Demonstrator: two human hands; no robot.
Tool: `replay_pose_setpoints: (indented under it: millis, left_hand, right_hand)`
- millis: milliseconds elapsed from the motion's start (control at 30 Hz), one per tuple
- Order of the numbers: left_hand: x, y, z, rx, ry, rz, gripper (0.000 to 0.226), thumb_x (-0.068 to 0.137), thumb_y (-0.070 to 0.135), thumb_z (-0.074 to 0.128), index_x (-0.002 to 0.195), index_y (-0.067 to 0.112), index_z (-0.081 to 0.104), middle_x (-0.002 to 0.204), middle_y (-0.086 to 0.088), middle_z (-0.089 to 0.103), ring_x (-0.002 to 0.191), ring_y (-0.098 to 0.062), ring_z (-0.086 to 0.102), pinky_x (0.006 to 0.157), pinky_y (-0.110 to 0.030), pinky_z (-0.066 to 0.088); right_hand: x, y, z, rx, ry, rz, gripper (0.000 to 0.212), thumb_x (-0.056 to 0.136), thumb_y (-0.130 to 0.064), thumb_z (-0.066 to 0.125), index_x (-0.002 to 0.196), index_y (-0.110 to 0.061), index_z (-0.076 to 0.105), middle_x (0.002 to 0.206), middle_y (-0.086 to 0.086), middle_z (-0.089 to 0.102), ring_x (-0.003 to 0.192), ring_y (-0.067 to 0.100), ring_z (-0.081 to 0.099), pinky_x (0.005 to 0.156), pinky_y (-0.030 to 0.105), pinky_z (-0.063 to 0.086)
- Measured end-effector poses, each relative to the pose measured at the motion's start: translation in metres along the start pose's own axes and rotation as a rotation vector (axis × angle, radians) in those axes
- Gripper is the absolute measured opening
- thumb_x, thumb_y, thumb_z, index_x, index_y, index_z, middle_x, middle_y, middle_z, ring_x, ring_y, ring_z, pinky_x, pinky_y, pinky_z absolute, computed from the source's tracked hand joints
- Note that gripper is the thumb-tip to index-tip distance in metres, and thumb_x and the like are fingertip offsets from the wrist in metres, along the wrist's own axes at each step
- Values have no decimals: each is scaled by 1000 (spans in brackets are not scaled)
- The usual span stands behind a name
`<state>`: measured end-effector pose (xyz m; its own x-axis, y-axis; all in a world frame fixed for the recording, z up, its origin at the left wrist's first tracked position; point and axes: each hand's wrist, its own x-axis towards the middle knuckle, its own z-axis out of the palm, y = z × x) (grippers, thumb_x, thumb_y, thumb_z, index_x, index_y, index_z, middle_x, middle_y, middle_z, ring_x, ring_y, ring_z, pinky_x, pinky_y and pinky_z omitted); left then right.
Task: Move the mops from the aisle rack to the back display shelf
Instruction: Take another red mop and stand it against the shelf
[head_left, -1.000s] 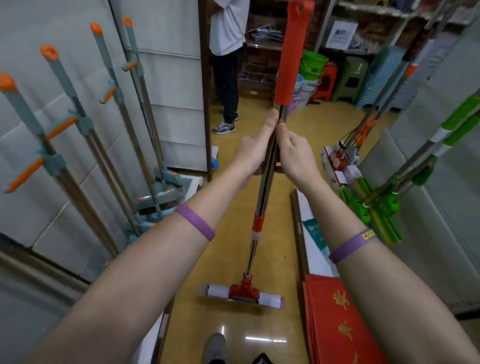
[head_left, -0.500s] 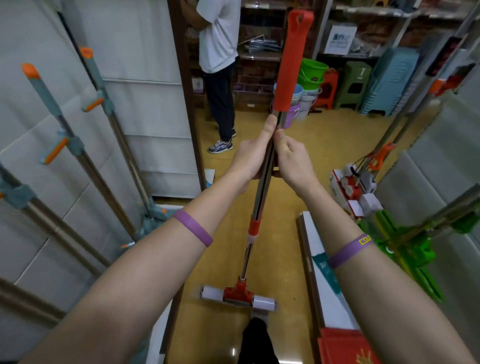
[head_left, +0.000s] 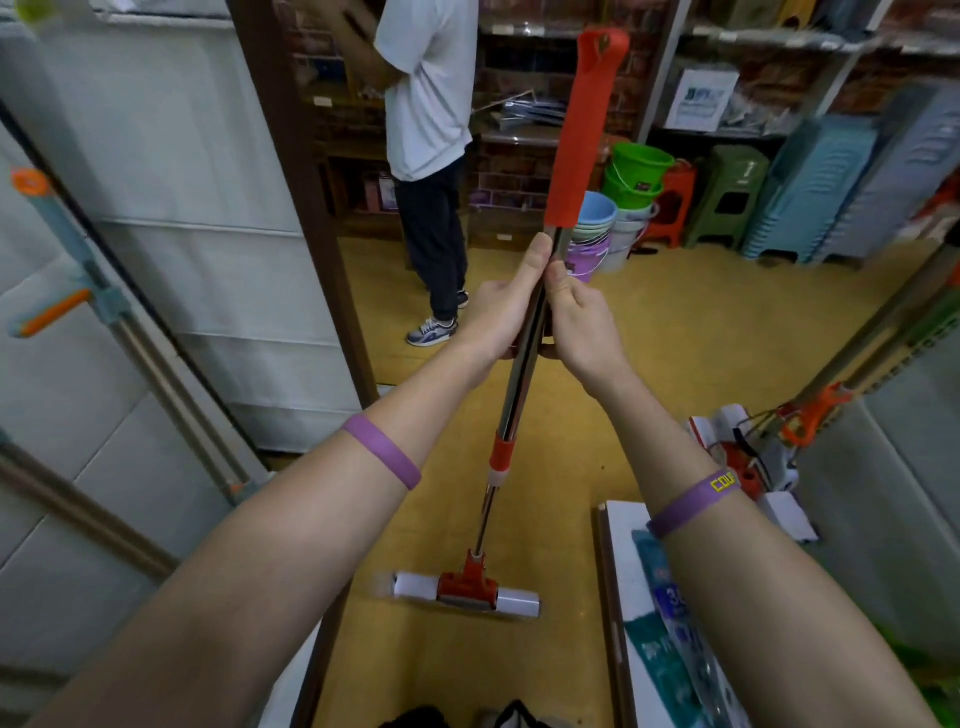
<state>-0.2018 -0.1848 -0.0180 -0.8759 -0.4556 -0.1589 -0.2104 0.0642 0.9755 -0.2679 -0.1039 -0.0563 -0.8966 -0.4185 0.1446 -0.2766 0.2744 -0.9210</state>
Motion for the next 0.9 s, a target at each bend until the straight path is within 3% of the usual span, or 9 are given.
replay_pose_setpoints:
  millis: [167, 367, 500, 667, 900]
  left_hand:
    - [70, 16, 10, -30, -32, 22, 53, 87, 74, 41, 80, 26, 63, 89, 1, 71, 87, -17, 68, 84, -40, 57]
    - [163, 23, 24, -11, -114, 50, 50, 87, 74, 40, 79, 30, 62, 86, 6, 68, 89, -15, 66, 86, -43, 56]
    - [230, 34, 40, 13, -250, 87, 57, 89, 73, 40, 83, 22, 66, 85, -2, 70, 83, -19, 68, 83, -42, 59]
    - [287, 59, 71, 51, -386, 127, 61, 85, 77, 41, 75, 22, 66, 84, -4, 73, 83, -22, 70, 83, -47, 59]
    - [318, 74, 136, 129, -621, 190, 77, 73, 87, 41, 82, 15, 68, 76, -4, 70, 83, -29, 71, 84, -49, 58]
  right_hand:
    - [67, 8, -7, -4, 46, 7, 75, 77, -82, 27, 92, -23, 69, 95, 3, 75, 95, 27, 71, 86, 56, 56]
    - [146, 27, -12, -82, 169, 52, 76, 78, -81, 25, 97, -23, 71, 97, 2, 75, 98, 26, 70, 89, 53, 55]
    - [197, 37, -22, -188, 297, 80, 77, 82, -78, 20, 98, -22, 69, 98, 5, 74, 98, 30, 68, 87, 53, 53]
    - [236, 38, -53, -274, 450, 102, 60, 102, -52, 25, 98, -11, 68, 98, 10, 73, 95, 35, 65, 85, 51, 51]
    - [242, 52, -106, -299, 619, 213, 69, 96, -62, 21, 90, -10, 66, 87, 8, 71, 88, 35, 67, 81, 57, 54]
